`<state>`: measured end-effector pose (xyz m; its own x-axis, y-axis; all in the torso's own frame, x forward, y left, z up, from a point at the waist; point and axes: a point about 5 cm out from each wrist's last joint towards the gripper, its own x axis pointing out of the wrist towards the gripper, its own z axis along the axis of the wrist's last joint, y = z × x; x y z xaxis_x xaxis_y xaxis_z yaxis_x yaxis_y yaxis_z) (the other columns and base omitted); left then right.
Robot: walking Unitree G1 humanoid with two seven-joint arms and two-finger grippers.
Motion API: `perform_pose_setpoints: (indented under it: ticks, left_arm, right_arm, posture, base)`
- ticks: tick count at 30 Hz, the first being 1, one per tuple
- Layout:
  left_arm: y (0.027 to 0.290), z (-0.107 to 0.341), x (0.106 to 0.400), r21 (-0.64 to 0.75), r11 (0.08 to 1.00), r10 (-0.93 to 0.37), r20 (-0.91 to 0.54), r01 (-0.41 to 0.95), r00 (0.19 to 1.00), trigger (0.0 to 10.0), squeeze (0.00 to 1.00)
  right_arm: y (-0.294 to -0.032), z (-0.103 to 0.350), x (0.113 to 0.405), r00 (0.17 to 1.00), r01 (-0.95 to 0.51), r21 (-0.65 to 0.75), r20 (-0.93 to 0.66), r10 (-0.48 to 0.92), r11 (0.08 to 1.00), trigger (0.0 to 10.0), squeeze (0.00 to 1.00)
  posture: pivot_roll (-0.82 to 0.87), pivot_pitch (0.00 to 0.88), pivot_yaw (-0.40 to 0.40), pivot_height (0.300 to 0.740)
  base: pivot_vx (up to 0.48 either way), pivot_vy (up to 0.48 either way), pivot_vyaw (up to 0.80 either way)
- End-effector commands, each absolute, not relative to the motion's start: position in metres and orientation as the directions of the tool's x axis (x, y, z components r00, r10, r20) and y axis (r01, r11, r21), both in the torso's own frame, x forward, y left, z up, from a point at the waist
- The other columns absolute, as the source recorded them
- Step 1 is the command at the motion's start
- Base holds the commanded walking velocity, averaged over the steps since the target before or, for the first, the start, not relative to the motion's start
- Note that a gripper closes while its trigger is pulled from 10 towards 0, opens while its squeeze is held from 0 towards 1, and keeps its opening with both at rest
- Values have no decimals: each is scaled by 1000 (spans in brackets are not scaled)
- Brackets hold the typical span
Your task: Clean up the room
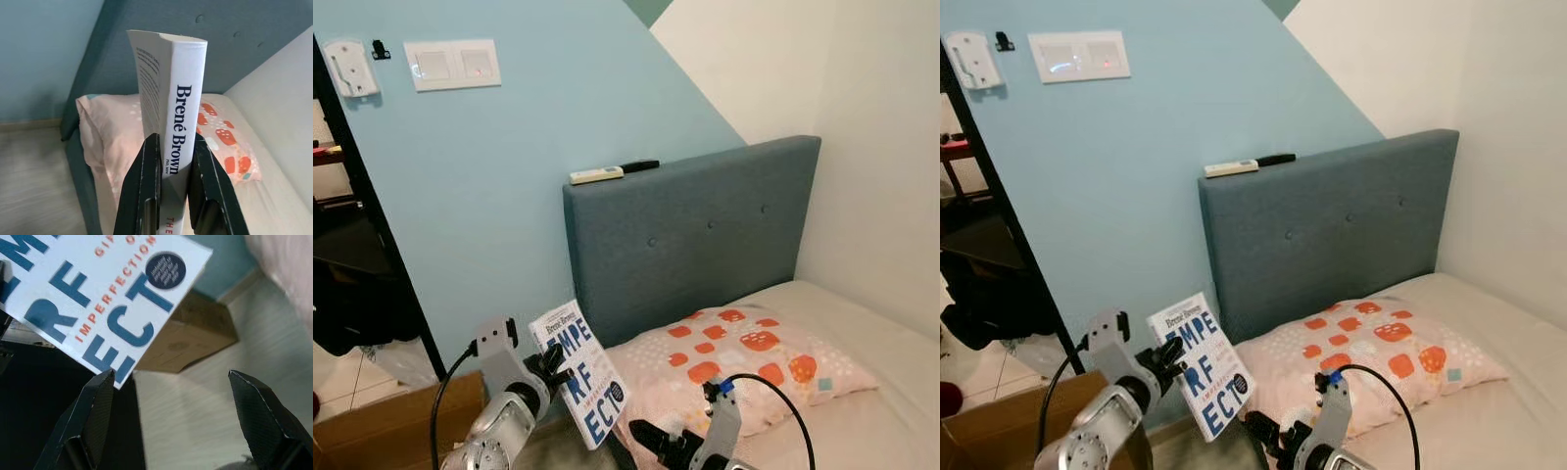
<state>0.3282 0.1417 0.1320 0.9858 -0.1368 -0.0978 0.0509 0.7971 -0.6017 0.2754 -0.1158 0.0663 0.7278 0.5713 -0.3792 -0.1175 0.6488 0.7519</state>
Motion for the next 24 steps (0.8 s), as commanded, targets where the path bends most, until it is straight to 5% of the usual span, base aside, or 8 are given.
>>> perform_pose_setpoints:
  ticks: [1,4,5,6,13,19,24]
  left_arm:
    - [145,139,329,-605,794,-136,-66,68,989,10000,0]
    - [144,141,326,-590,797,-203,-63,128,977,10000,0]
    - [142,142,324,-582,794,-256,-57,176,965,10000,0]
    - [141,143,323,-578,788,-294,-55,210,954,10000,0]
    - [142,145,321,-581,772,-348,-46,259,936,10000,0]
    - [146,145,321,-640,735,-327,-47,223,944,10000,0]
    - [151,148,324,-660,736,-209,-11,149,978,10000,0]
  right_arm:
    - [-114,68,274,725,-117,762,-373,579,637,10000,1000]
    - [-114,71,270,652,-132,802,-372,660,583,10000,1000]
    - [-115,75,269,617,-143,826,-356,702,545,10000,55]
    - [-118,81,269,589,-159,847,-330,737,507,10000,0]
    - [-133,96,273,583,-319,782,-283,762,535,10000,0]
    - [-136,103,275,654,-392,721,-217,724,571,10000,0]
    - [-137,94,271,702,-406,664,-213,679,628,10000,0]
  posture:
    - [-24,86,67,740]
    - [-30,86,66,740]
    - [-32,85,64,740]
    - [-31,86,62,740]
    - [-29,86,60,740]
    - [-33,81,65,740]
    - [-34,77,57,740]
  base:
    - [0,0,0]
    - [0,0,0]
    - [0,0,0]
    - [0,0,0]
    - [0,0,0]
    - [0,0,0]
    - [0,0,0]
